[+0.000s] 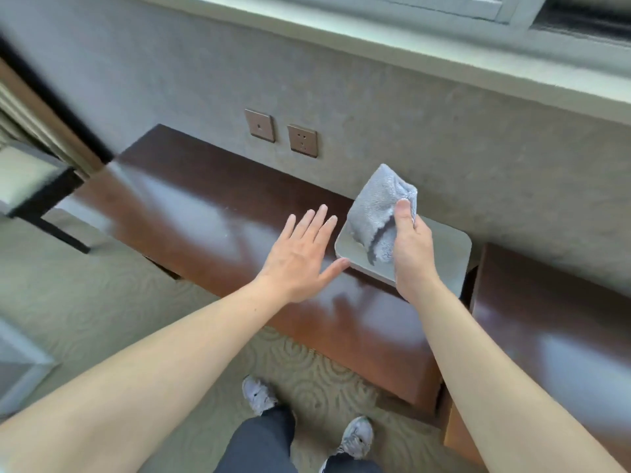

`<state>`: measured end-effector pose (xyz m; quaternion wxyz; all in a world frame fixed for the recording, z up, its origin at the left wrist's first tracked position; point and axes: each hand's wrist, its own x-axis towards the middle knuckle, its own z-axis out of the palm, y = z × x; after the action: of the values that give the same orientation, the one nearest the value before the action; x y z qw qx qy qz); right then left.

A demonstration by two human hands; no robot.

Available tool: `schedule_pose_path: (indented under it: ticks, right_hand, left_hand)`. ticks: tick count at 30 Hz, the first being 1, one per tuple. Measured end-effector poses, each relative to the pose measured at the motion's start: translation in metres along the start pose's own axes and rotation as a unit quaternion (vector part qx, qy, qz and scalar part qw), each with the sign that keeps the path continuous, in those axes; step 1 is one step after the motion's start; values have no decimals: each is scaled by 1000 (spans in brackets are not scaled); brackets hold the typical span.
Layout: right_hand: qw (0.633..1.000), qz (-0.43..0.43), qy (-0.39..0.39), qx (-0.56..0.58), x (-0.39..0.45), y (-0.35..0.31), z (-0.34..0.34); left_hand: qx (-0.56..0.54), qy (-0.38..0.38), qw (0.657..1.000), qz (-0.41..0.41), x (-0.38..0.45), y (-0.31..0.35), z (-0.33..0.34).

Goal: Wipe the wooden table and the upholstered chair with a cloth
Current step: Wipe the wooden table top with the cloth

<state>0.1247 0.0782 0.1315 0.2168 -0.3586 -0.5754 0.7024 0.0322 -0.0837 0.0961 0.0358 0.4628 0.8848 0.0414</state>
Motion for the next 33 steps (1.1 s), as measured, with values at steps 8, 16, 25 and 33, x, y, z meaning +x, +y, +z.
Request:
schedule_pose_path:
  ticks: [8,16,25,33]
  right_hand:
    - [998,33,24,39,-46,-6,60]
    - [990,55,119,51,-95,45,133]
    - [978,91,178,65,-73,88,196]
    - [964,129,230,31,16,146,223]
  left_hand:
    - [-10,3,999,-38,-78,-86,-8]
    - [-57,-53,995,-55,-128,-217,7]
    - [-66,-100,988,-100,-92,-314,30]
    - [-56,-125,981,-141,-32,-379,90]
